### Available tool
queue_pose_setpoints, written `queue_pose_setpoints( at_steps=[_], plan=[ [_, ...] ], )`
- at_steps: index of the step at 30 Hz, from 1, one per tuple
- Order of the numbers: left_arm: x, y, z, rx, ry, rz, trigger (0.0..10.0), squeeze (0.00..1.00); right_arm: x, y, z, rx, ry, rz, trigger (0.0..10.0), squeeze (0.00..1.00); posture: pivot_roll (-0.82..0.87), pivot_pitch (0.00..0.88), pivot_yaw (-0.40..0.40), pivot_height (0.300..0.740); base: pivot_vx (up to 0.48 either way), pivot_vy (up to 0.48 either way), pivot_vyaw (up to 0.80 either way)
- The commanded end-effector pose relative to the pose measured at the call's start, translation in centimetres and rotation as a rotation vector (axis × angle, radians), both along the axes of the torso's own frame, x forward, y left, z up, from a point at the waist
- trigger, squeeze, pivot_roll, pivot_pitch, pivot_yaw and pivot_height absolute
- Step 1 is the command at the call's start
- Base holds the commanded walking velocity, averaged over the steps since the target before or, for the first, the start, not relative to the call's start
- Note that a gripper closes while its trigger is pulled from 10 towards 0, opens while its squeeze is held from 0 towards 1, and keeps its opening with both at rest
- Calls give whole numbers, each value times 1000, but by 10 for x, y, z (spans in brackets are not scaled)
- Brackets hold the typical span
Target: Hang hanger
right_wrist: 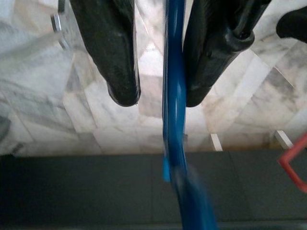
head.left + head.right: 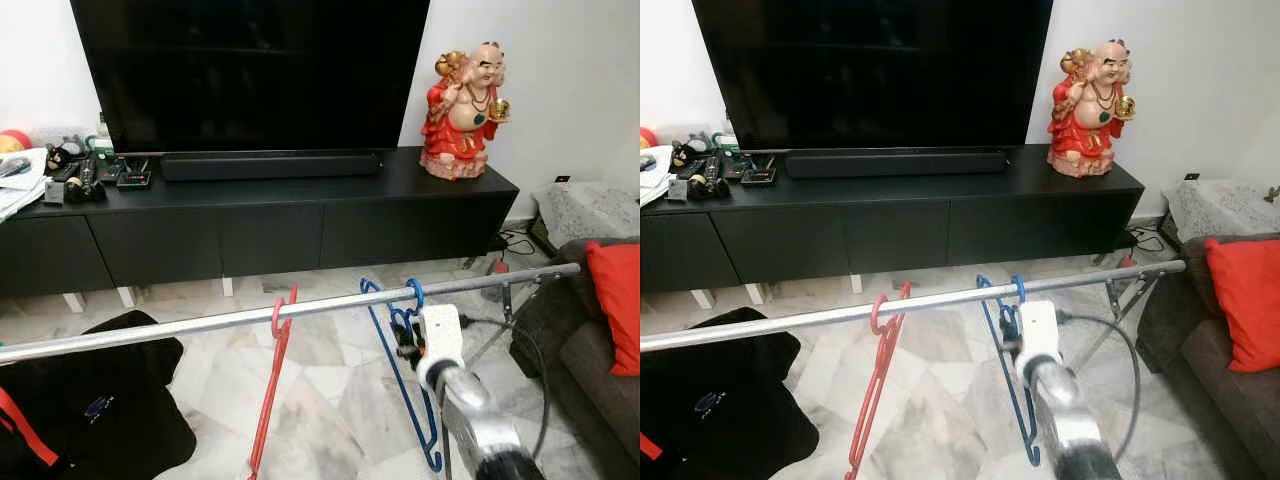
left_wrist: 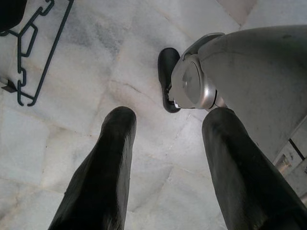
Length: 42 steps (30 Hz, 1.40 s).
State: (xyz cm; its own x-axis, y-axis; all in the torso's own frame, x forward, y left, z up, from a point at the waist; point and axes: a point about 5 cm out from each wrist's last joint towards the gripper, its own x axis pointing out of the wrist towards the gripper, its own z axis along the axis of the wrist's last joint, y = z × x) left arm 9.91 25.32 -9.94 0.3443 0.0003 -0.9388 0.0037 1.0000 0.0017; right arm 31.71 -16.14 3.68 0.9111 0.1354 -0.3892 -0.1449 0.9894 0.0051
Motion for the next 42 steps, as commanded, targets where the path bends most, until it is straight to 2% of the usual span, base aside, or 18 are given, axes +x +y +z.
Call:
queue_pose_setpoints(
  at_steps=[1, 4, 5, 9, 12, 14, 19, 25, 28, 30, 32, 33, 35, 36, 37, 38, 39, 42],
  plan=[
    [-5, 1, -1, 6, 29, -32, 10000, 0, 1, -5, 8, -2, -40, -17, 10000, 0, 139, 0, -35, 740, 0, 0, 0],
    [-6, 1, -1, 10, 29, -38, 10000, 0, -13, -13, 20, 9, -180, -62, 10000, 0, 133, 0, -36, 740, 0, 0, 0],
    [-6, 2, -1, 16, 30, -45, 10000, 0, -21, -16, 27, -9, -261, -102, 10000, 0, 127, 0, -34, 740, 0, 0, 0],
    [-7, 1, -1, 19, 32, -54, 10000, 0, -35, -16, 27, 44, -299, -129, 10000, 0, 123, 0, -33, 740, 0, 0, 0],
    [-8, 1, -2, 22, 38, -72, 10000, 0, -57, -11, 19, 55, -291, -105, 10000, 0, 120, 0, -35, 740, 0, 0, 0],
    [-9, 1, -2, 25, 35, -67, 10000, 0, -70, -12, 6, 68, -240, -122, 10000, 0, 122, 0, -35, 740, 0, 0, 0],
    [-8, 4, -1, 44, 24, -38, 10000, 0, -81, -15, -22, 86, -124, -147, 10000, 0, 124, 0, -39, 740, 0, 0, 0],
    [-7, 5, -1, 50, 25, -51, 10000, 0, -92, -12, -21, 114, -134, -98, 10000, 0, 110, 0, -36, 740, 0, 0, 0],
    [-6, 5, 0, 53, 29, -66, 10000, 0, -103, -14, -35, 117, -67, -115, 10000, 0, 108, 0, -34, 740, 0, 0, 0],
    [-6, 5, 0, 54, 28, -70, 10000, 0, -111, -10, -51, 131, 12, -106, 10000, 0, 104, 0, -30, 740, 0, 0, 0],
    [-6, 5, 0, 54, 28, -72, 10000, 0, -114, -8, -58, 159, 44, -100, 10000, 0, 104, 0, -31, 740, 0, 0, 0],
    [-5, 5, 0, 57, 29, -75, 10000, 0, -117, -9, -69, 147, 118, -122, 10000, 0, 107, 0, -30, 740, 0, 0, 0],
    [-5, 6, 0, 66, 29, -75, 10000, 0, -117, -13, -77, 194, 162, -177, 10000, 0, 109, 0, -33, 740, 0, 0, 0],
    [-4, 7, 0, 74, 24, -58, 10000, 0, -120, -20, -90, 222, 256, -251, 10000, 0, 112, 0, -33, 740, 0, 0, 0],
    [-4, 7, 0, 74, 24, -58, 10000, 0, -120, -20, -90, 222, 256, -251, 10000, 0, 112, 0, -33, 740, 0, 0, 0],
    [-4, 8, 1, 79, 21, -53, 10000, 0, -122, -25, -98, 164, 301, -252, 10000, 0, 112, 0, -33, 740, 0, 0, 0],
    [-3, 8, 1, 81, 18, -47, 10000, 0, -124, -25, -102, 153, 329, -258, 10000, 0, 110, 0, -31, 740, 0, 0, 0],
    [-3, 10, 1, 95, 9, -24, 10000, 0, -137, -27, -116, 183, 452, -373, 10000, 0, 105, 0, -30, 740, 0, 0, 0]
  ],
)
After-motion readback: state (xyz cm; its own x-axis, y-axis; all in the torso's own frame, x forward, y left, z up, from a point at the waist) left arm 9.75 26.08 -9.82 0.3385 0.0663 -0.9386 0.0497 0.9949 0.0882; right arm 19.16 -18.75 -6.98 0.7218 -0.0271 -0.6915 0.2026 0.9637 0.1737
